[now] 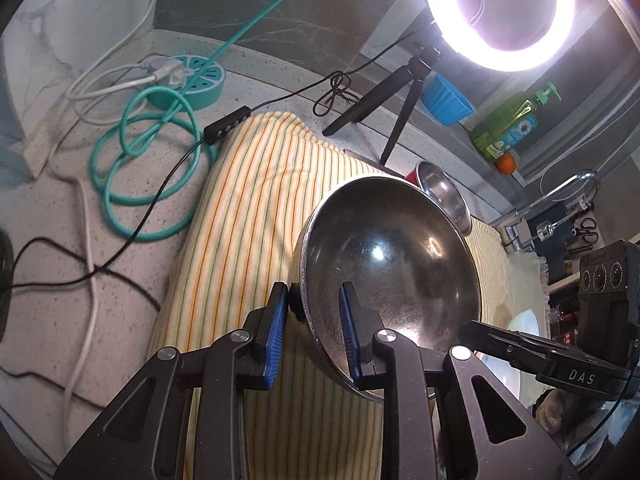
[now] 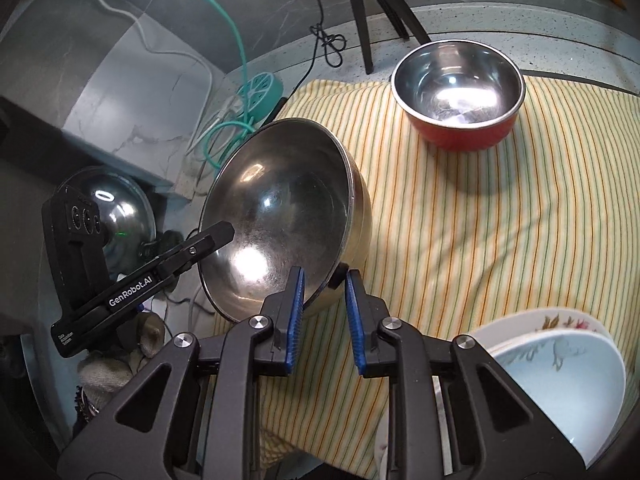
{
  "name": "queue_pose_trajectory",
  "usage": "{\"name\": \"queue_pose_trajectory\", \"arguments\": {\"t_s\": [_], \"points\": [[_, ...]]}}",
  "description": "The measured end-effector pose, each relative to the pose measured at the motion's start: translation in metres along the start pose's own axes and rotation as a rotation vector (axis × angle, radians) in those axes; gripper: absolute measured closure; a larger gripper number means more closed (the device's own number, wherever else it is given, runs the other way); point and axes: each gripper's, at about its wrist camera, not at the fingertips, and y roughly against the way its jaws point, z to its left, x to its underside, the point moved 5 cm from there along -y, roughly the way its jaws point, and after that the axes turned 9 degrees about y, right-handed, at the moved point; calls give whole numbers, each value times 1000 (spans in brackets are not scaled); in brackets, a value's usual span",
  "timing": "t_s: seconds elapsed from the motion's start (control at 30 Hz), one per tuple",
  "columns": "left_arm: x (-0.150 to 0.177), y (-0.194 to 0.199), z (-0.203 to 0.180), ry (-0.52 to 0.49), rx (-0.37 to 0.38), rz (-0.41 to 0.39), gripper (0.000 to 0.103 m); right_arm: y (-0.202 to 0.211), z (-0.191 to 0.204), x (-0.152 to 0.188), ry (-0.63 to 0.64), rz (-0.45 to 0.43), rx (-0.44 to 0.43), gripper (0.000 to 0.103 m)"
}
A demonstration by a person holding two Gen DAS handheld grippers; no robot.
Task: Organize plates and bowls
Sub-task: 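Lift the steel bowl, carry it beside the plate stack, open both tools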
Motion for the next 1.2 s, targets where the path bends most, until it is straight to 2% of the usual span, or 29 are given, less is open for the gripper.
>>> {"name": "queue_pose_trajectory", "arguments": {"t_s": [0.33, 0.67, 1.2], "points": [[46, 26, -1, 33, -6, -7, 80, 20, 16, 36, 64, 38, -22, 81], [85, 30, 4, 67, -39, 16, 80, 19, 18, 75, 102, 100, -38, 81], [100, 30, 10, 76, -74, 23, 80, 7, 19, 102, 112, 156, -50, 81]]}}
